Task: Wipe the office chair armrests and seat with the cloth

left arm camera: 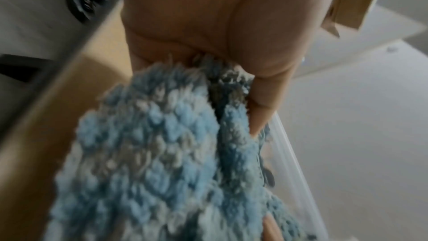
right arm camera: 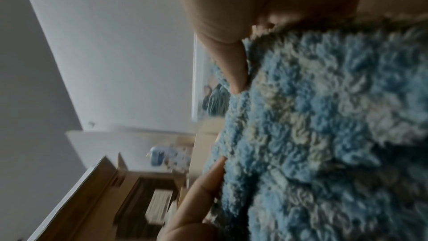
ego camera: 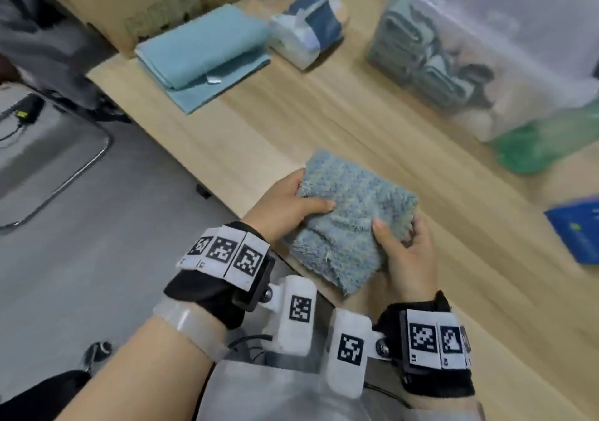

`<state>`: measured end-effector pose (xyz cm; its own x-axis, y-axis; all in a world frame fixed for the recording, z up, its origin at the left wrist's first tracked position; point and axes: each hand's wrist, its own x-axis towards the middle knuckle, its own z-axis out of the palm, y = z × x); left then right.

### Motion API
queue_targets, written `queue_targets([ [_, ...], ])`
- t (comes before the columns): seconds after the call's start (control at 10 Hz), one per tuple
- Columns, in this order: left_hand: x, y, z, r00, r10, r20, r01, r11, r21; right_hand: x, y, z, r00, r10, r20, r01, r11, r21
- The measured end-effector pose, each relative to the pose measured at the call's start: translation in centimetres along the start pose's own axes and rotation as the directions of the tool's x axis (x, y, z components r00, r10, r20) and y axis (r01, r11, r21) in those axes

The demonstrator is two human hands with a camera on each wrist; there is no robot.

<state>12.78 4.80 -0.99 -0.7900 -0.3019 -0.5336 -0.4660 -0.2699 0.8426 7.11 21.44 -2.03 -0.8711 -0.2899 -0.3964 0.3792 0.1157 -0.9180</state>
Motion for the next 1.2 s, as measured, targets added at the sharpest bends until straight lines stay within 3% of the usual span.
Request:
queue_targets([
  [0.2, 4.0, 0.3, 4.5, 0.982, -0.123, 0.144, 0.088, 0.969, 0.232, 1.3, 1.6, -4.7, 0.987, 0.089, -0.137, -0.083, 0.995, 0.045],
  [0.4, 5.2, 1.0, 5.1, 0.973, -0.178, 0.146, 0.101, 0.899, 0.426, 1.0, 2.7, -4.4, 0.976, 0.051, -0.212, -0.037, 0.997, 0.071],
  [0.5, 5.1, 1.4, 4.7, 0.97, -0.204, 0.134, 0.124, 0.886, 0.447, 0.9, 2.5, -3.5, 0.976, 0.008, -0.22, -0.003, 1.0, 0.026],
  [0.7, 5.8, 1.7, 3.3, 0.978, -0.201, 0.046, 0.142, 0.817, 0.559, 0.8, 3.0, -3.3, 0.909, -0.151, -0.389, 0.034, 0.955, -0.293],
  [0.8, 5.8, 2.1, 2.9, 0.983, -0.173, 0.055, 0.09, 0.727, 0.68, 0.3, 3.0, -3.4, 0.912, -0.123, -0.392, -0.029, 0.932, -0.361],
  [0.9, 5.8, 2.6, 2.8, 0.999, 0.029, -0.033, 0.018, 0.415, 0.91, 0.3, 2.5, -3.3, 0.92, -0.084, -0.384, -0.084, 0.913, -0.4],
  [1.0, 5.9, 2.8, 2.2, 0.993, 0.08, -0.088, 0.045, 0.429, 0.902, 0.5, 0.8, -3.4, 0.911, -0.071, -0.407, -0.108, 0.91, -0.401],
  [1.1, 6.3, 2.3, 1.4, 0.995, -0.015, -0.094, 0.088, 0.515, 0.853, 0.3, -3.5, -4.0, 0.876, -0.129, -0.466, -0.019, 0.954, -0.3],
  [1.2, 6.6, 1.9, 1.0, 0.993, -0.034, -0.116, 0.115, 0.559, 0.821, -1.3, -10.4, -4.6, 0.773, -0.371, -0.514, 0.305, 0.929, -0.211],
])
